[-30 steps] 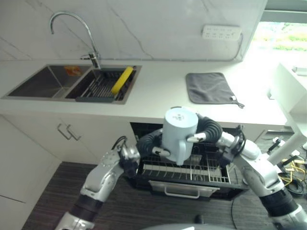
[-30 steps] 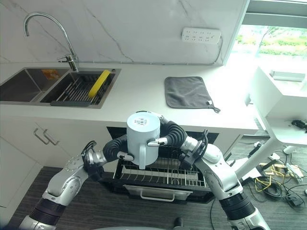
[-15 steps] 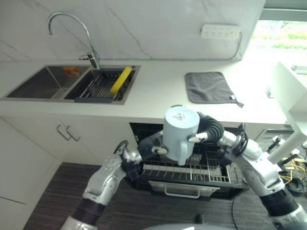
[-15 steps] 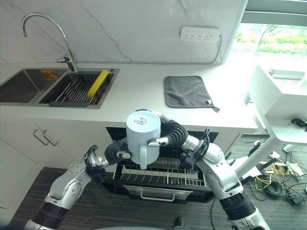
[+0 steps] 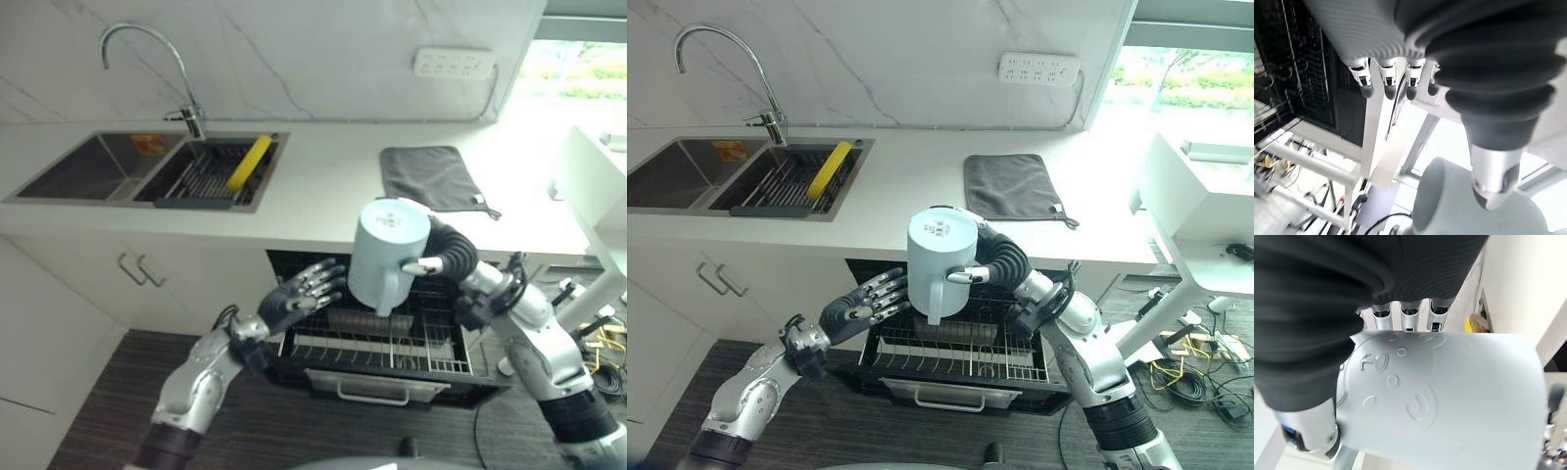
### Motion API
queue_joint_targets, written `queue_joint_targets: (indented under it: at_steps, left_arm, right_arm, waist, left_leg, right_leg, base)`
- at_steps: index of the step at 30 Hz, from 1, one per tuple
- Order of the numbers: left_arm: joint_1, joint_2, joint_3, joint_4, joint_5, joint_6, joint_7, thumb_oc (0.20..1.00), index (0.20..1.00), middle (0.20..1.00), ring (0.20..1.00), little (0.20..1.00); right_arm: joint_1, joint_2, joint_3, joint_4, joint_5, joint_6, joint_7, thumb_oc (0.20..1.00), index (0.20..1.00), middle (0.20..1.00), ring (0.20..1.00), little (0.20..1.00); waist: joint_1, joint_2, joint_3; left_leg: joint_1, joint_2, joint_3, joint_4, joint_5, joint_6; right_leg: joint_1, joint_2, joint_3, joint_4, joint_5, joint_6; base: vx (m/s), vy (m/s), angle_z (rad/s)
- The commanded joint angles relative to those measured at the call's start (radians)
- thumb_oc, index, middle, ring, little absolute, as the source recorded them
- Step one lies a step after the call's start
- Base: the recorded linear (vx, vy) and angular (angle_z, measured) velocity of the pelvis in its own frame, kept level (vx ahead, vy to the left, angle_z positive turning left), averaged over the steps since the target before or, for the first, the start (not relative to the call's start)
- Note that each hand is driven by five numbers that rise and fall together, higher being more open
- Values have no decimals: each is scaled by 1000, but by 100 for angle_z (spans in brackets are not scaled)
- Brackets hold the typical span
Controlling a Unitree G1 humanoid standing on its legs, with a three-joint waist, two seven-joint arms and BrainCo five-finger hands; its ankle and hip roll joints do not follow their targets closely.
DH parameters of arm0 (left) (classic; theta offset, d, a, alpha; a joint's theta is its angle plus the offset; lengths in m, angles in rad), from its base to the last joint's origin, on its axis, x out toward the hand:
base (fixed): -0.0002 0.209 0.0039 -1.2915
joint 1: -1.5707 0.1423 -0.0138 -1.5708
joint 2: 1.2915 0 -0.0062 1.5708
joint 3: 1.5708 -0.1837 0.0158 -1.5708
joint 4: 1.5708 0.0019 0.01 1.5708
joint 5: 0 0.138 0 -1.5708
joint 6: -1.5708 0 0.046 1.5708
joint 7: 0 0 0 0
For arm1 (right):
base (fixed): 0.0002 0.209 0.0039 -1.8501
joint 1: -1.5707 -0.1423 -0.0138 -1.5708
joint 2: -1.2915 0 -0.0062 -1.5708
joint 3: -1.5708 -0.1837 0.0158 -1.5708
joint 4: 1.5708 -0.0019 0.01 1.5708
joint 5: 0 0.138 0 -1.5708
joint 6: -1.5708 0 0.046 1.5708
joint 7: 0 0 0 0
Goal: Place the dishes in the dishwasher.
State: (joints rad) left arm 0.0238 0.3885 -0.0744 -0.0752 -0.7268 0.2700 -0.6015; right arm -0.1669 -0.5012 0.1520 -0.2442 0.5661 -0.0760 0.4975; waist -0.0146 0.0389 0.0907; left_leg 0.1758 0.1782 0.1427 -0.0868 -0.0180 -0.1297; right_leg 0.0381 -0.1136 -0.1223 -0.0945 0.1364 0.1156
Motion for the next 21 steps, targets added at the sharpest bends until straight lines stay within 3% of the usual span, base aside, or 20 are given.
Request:
queue_joint_targets:
  at_steps: [1, 4, 7, 8, 9, 11, 15, 16, 21]
  left_arm:
    - [-50, 6, 32, -2, -150, -27, 33, 1000, 1000, 1000, 1000, 1000]
    - [-20, -31, 68, -19, -195, -41, 89, 1000, 1000, 1000, 1000, 1000]
    - [-11, -48, 88, -39, -175, -80, 139, 1000, 1000, 1000, 1000, 1000]
    - [-21, -29, 97, -63, -51, -172, 195, 1000, 1000, 1000, 1000, 1000]
    - [-37, 9, 101, -77, 134, -272, 279, 1000, 1000, 1000, 1000, 1000]
    - [-64, 59, 94, -88, 263, -318, 348, 1000, 1000, 1000, 1000, 1000]
    - [-94, 93, 75, -133, 399, -317, 378, 1000, 1000, 1000, 1000, 1000]
    - [-114, 110, 44, -155, 472, -302, 422, 1000, 1000, 1000, 1000, 1000]
    - [-174, 184, -13, -163, 580, -261, 531, 1000, 1000, 1000, 1000, 1000]
  right_arm:
    - [-10, 18, -76, -50, -8, -83, -77, 200, 200, 200, 200, 200]
    - [26, 49, -105, -68, -26, -80, -117, 200, 200, 200, 200, 200]
    - [40, 54, -123, -89, -26, -81, -146, 200, 200, 200, 200, 200]
    - [35, 41, -144, -106, -17, -94, -158, 200, 200, 200, 200, 200]
    - [26, 25, -160, -118, -6, -96, -169, 200, 200, 200, 200, 200]
    - [17, 5, -171, -127, 4, -102, -196, 200, 200, 200, 200, 200]
    - [20, 22, -197, -127, -5, -135, -260, 200, 200, 200, 200, 200]
    - [14, 29, -194, -141, -11, -146, -307, 200, 200, 200, 200, 200]
    - [-22, 11, -174, -174, -28, -153, -420, 200, 200, 200, 200, 200]
  waist:
    - [2, -36, -2]
    - [1, -37, 7]
    - [4, -39, 49]
    - [3, -50, 111]
    - [3, -58, 147]
    - [3, -60, 170]
    - [7, -62, 209]
    - [-1, -58, 239]
    - [-20, -54, 293]
  left_leg:
    - [-8, -14, 28, 0, 26, 34]
    - [-3, -21, 8, 0, 32, 41]
    - [-31, -30, -29, 71, 26, 50]
    - [-127, -40, -56, 261, -37, 56]
    - [-194, -38, -52, 364, -81, 59]
    - [-249, -36, -54, 425, -109, 63]
    - [-379, -32, -74, 575, -157, 67]
    - [-461, -32, -84, 660, -186, 75]
    - [-607, -18, -100, 770, -213, 81]
  right_leg:
    - [109, -51, -64, 7, -90, 25]
    - [125, -41, -54, 7, -94, 13]
    - [82, -35, -40, 139, -149, -4]
    - [1, -39, -29, 291, -207, -19]
    - [-51, -50, -25, 362, -234, -25]
    - [-98, -59, -18, 422, -263, -24]
    - [-212, -80, -12, 572, -304, -26]
    - [-299, -99, 6, 661, -318, -26]
    - [-476, -125, 59, 797, -335, -14]
  base:
    - [100, 1, 0]
    - [117, 7, 3]
    - [-6, 11, 5]
    - [-150, -20, 12]
    - [-169, -18, 14]
    - [-99, 3, 11]
    - [-74, 4, 14]
    - [-104, 33, 5]
    - [-107, 34, -7]
